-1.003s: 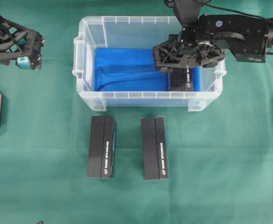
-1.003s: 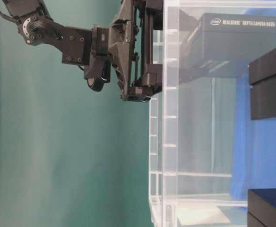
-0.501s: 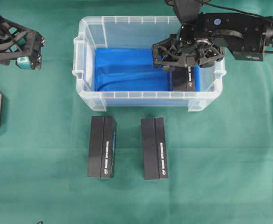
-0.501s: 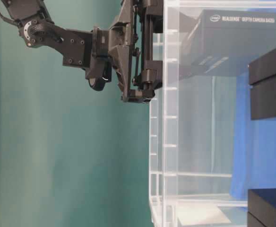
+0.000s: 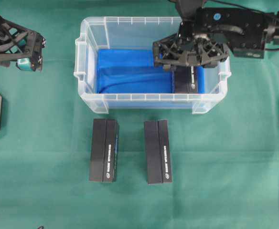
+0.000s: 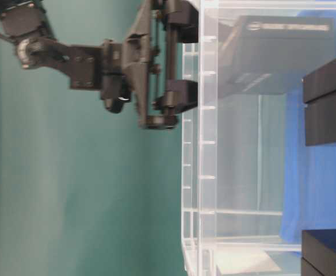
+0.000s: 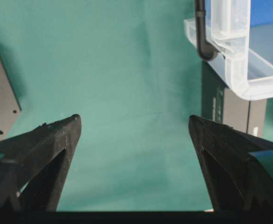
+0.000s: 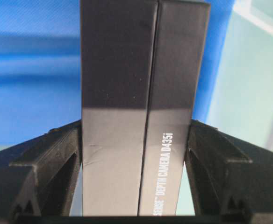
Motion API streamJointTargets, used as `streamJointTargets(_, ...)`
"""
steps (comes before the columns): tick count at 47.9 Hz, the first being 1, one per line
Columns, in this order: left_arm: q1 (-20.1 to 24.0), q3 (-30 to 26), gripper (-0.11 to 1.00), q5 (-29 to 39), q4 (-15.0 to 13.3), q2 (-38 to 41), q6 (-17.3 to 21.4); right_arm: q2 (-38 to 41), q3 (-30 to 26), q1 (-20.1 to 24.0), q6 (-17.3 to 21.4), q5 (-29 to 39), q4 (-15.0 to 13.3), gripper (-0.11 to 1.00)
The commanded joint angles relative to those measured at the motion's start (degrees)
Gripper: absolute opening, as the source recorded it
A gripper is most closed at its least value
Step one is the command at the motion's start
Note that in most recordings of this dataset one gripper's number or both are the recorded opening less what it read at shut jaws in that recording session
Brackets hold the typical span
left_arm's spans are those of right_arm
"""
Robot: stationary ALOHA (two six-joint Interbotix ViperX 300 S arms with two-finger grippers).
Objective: Take out the box from the case.
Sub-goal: 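Lift the black box upward out of the bin with the right gripper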
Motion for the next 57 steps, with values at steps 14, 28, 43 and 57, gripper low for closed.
streamJointTargets(14,-0.7,-1.1,0.97,-0.2,0.2,-0.6,0.3,-5.0,-11.1,-0.1,-0.2,11.2,0.0,0.65)
streamJointTargets(28,-1.0,-1.1,0.97,-0.2,0.2,-0.6,0.3,-5.2,-19.0,-0.1,-0.2,18.8,-0.7,0.65)
streamJointTargets(43,-1.1,-1.1,0.97,-0.2,0.3,-0.6,0.3,-5.3,-23.4,0.0,-0.2,22.8,-0.7,0.65)
streamJointTargets(57,-1.1,-1.1,0.97,-0.2,0.3,-0.6,0.2,-5.3,-25.5,0.1,-0.2,25.9,-0.7,0.65)
